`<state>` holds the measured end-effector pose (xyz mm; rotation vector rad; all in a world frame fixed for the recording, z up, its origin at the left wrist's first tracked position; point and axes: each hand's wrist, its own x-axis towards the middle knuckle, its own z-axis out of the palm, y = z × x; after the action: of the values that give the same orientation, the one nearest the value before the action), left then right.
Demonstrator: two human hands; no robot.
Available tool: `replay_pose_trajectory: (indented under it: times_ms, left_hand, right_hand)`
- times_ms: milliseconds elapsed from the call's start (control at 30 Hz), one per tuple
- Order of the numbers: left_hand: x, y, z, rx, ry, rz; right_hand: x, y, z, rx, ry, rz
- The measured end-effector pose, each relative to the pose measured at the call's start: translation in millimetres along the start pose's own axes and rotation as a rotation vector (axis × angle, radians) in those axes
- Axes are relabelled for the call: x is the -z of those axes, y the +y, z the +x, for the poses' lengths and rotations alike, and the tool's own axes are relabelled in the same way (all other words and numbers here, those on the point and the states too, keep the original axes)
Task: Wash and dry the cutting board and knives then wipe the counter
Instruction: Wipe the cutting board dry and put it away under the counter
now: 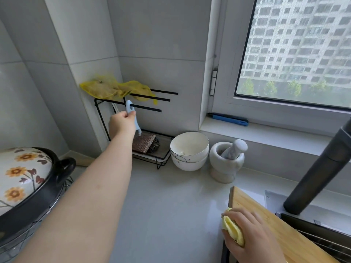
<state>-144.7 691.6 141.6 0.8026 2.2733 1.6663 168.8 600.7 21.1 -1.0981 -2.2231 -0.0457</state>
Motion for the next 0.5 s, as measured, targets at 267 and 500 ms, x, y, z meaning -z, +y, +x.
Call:
replay_pose_trajectory:
  times_ms: [267,500]
  left_hand:
    - [6,-7,14,0.042,-0.001,0.054]
    - [11,-12,-14,0.108,0.087,-0.033]
  right_hand:
    - [1,-3,2,0.011,0.011,0.019]
    - [16,-13,3,-0.071,-0.133,0.020]
